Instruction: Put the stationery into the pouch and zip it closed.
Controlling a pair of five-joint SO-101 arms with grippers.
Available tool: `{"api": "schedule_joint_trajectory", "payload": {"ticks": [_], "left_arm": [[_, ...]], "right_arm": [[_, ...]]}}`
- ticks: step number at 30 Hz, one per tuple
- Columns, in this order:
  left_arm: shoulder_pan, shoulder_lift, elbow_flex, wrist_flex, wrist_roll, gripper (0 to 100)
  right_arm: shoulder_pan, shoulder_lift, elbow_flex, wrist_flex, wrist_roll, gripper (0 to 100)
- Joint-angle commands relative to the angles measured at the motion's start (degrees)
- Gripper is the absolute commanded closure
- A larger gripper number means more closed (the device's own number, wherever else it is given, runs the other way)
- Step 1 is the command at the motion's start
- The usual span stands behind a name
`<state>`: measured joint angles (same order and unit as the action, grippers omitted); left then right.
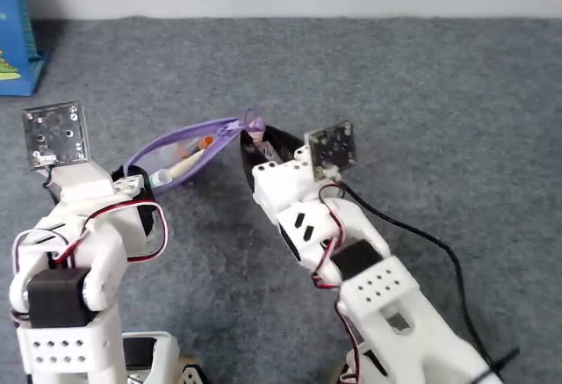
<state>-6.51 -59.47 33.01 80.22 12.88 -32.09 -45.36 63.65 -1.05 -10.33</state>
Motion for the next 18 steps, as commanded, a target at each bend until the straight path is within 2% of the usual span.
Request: {"api": "schedule_joint_trajectory", "payload": {"ticks": [1,5,9,15,18], "left_arm": [[0.4,-3.0,0.0,1.5,-0.8,78],[0.4,-8.8,0.0,3.1,1.8,68],[1.0,-16.6,0.0,4.0,1.8,67],[9.9,-27.2,4.1,5.3,-1.9,67],[10.4,-29.7,5.9,5.3,-2.4,67]], "right_arm": [[0.9,-5.1,-0.2,-0.8,0.6,99.1],[1.1,-4.7,-0.1,-1.4,0.4,99.1],[0.7,-5.0,-0.4,-1.8,0.4,99.1],[0.6,-5.1,-0.5,-9.7,0.4,99.1],[-1.2,-4.9,-2.3,-10.7,0.5,99.1]]}}
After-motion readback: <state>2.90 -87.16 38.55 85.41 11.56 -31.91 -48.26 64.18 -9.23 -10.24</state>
